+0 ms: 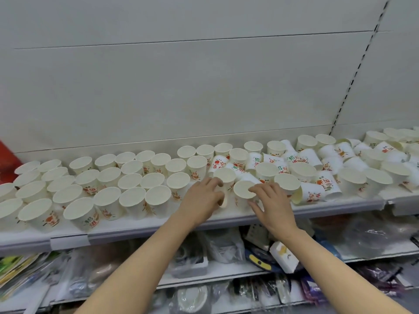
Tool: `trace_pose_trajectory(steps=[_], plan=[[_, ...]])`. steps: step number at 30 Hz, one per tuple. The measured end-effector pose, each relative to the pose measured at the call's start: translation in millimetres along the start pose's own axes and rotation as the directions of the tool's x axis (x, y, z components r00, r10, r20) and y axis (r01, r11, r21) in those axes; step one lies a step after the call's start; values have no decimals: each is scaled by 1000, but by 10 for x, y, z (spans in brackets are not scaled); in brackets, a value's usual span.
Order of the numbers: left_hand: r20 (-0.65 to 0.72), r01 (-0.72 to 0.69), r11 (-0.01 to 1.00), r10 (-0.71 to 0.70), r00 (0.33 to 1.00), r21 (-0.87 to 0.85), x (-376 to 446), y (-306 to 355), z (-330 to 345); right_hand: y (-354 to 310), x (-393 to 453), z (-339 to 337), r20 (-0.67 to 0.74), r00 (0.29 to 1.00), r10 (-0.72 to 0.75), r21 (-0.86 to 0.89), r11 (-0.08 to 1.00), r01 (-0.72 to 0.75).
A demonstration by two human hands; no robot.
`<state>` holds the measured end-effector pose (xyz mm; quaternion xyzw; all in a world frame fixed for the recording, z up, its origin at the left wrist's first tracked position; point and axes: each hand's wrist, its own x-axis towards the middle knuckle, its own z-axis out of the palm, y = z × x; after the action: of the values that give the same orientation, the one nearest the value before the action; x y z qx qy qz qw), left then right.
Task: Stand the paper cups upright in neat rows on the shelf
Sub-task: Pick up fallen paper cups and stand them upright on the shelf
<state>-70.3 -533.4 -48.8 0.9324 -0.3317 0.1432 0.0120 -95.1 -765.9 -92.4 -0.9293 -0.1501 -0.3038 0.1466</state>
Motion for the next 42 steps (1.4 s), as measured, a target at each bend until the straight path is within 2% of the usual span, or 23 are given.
trace_pose_trajectory(steps=[2, 4, 6, 9, 13, 17, 21, 24, 27, 31, 34, 36, 42], plan=[[-132, 114, 993, -118, 984, -42, -114, -11, 4, 48, 22, 6, 19, 999, -42, 31, 999, 41], [-238, 280, 954, -299, 924, -111, -227, -26, 14, 73, 49, 22, 18, 997, -81, 50, 996, 80], [-239, 408, 896, -441, 865, -176, -298, -28, 35, 79, 72, 55, 13, 994, -109, 81, 991, 108], [-199, 474, 861, -505, 840, -182, -321, -2, 56, 72, 90, 116, 13, 991, -132, 158, 979, 128], [-154, 496, 862, -506, 849, -102, -314, 32, 34, -58, 82, 149, 20, 987, -158, 251, 957, 148], [-145, 476, 851, -511, 847, -220, -218, 0, -106, -212, 114, 227, 35, 982, -188, 298, 939, 170], [-78, 409, 880, -437, 896, -241, 208, -139, -200, -305, 201, 288, 78, 980, -185, 294, 943, 155], [-22, 394, 887, -411, 911, -241, 631, -257, -181, -272, 235, 238, 25, 981, -194, 298, 938, 178], [44, 409, 895, -408, 912, -176, 991, -457, -116, -99, 328, 144, -50, 987, -153, 257, 953, 160], [205, 356, 934, -346, 916, -13, 1351, -686, 32, 108, 481, 86, -44, 998, -51, 194, 979, 58], [387, 325, 945, -289, 875, -31, 1507, -732, 174, 166, 598, 121, -17, 999, -32, 148, 988, 34], [459, 323, 945, -264, 848, -54, 1558, -774, 249, 207, 693, 166, 25, 1000, -17, 112, 994, 14], [455, 252, 967, -205, 866, -45, 1605, -898, 290, 267, 1039, 257, 269, 963, -11, 40, 999, 0]])
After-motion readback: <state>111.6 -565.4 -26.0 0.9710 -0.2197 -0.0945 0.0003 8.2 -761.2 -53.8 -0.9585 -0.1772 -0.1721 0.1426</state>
